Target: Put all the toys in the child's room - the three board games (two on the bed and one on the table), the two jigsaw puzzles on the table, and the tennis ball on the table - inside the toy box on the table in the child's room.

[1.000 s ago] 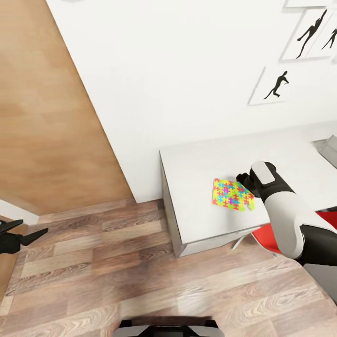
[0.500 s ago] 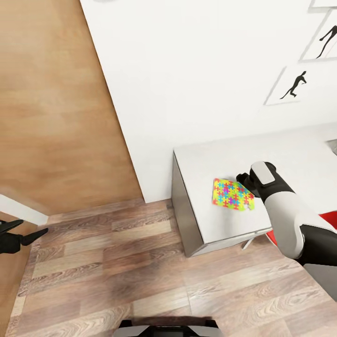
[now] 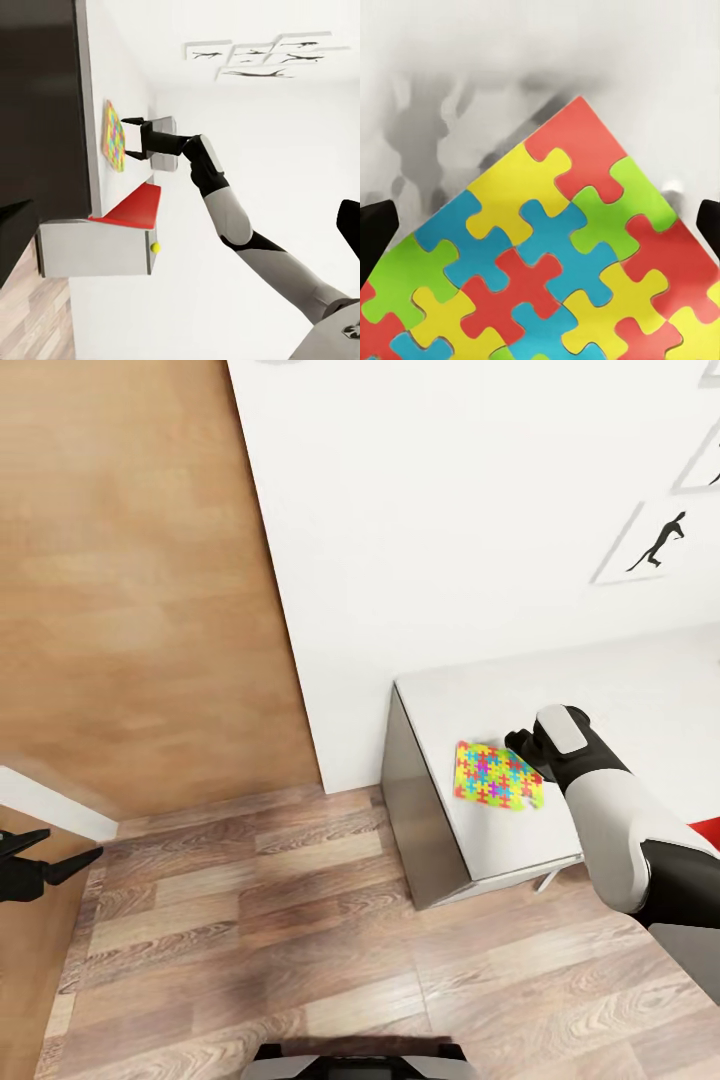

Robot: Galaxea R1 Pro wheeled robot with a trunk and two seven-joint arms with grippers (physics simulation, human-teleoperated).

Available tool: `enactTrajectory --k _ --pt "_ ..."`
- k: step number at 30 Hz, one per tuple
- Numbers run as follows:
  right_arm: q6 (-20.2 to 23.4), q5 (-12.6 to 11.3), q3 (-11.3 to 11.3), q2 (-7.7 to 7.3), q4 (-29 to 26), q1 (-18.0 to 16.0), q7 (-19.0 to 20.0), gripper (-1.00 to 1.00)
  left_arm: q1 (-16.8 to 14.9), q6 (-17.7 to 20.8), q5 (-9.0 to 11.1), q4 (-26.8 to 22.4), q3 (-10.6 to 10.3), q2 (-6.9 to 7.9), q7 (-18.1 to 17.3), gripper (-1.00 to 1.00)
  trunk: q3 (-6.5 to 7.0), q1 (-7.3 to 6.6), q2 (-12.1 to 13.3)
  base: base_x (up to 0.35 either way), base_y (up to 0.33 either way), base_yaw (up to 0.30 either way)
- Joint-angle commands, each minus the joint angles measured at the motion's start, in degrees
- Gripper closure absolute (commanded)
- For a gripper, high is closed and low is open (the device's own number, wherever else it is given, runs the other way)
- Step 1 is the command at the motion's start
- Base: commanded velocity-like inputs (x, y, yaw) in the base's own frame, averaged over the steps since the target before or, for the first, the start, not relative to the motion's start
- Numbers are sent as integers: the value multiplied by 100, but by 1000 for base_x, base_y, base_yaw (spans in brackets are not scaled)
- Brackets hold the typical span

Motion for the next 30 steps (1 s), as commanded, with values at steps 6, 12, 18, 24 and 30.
enactTrajectory --k 6,12,18,24,30 --pt "20 -35 -7 0 -9 -3 -36 -100 -3 61 7 -1 -7 3 -19 -100 -8 3 -10 0 145 0" --pt "13 -35 -7 0 -9 -3 -36 -100 -3 61 7 0 -7 3 -21 -100 -8 3 -10 0 115 0" --pt "12 -35 -2 0 -9 -3 -30 -100 -3 61 7 -1 -7 3 -20 -100 -8 3 -10 0 73 0" --pt "15 -35 -6 0 -9 -3 -29 -100 -3 61 7 3 -7 3 -19 -100 -8 3 -10 0 70 0" --pt "12 -35 -1 0 -9 -3 -29 -100 -3 61 7 3 -7 3 -20 -100 -8 3 -10 -1 11 0"
